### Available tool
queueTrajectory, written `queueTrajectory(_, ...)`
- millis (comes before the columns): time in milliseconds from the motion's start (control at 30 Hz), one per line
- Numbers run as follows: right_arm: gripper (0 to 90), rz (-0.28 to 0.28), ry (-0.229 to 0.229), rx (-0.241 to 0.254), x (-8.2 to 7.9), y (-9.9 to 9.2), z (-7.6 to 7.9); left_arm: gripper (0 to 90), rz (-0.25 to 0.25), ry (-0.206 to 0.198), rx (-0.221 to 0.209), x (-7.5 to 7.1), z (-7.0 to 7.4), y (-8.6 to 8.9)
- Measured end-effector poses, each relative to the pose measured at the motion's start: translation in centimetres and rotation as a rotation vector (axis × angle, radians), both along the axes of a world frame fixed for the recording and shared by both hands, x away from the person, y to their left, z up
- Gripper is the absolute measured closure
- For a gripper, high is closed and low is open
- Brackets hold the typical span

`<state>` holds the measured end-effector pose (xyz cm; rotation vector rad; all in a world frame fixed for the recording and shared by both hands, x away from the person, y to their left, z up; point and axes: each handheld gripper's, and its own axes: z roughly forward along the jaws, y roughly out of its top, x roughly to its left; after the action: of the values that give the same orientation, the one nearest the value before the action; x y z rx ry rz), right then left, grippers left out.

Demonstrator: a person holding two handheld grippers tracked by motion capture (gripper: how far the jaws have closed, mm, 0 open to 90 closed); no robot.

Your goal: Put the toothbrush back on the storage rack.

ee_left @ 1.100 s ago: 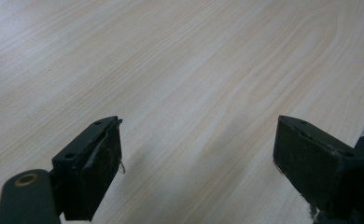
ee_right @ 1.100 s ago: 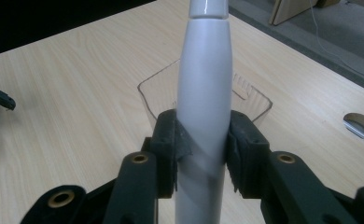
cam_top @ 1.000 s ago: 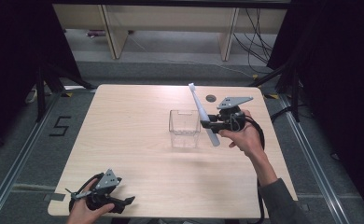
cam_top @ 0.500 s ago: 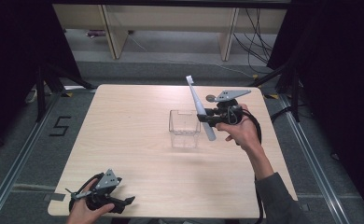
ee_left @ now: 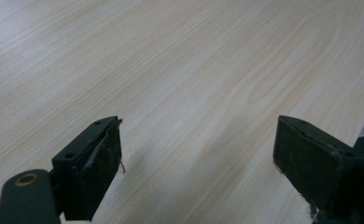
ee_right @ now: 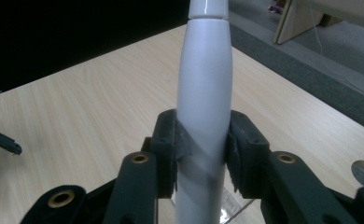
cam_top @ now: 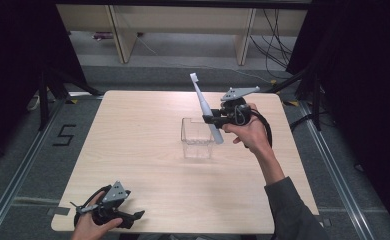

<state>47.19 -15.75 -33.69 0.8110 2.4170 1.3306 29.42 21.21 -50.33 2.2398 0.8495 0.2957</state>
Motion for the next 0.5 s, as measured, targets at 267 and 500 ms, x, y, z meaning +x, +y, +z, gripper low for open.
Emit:
queueTrajectory(267,67.0,0.001,-0.020,0.010,0.8,0.9,0.5,15.0,0.001,0.000,-0.004,0.0,0.0,0.0)
queueTrajectory(500,67.0,-0.007,0.002,0.006,1.7,1.6,0.7,15.0,-0.001,-0.001,-0.004,0.0,0.0,0.0)
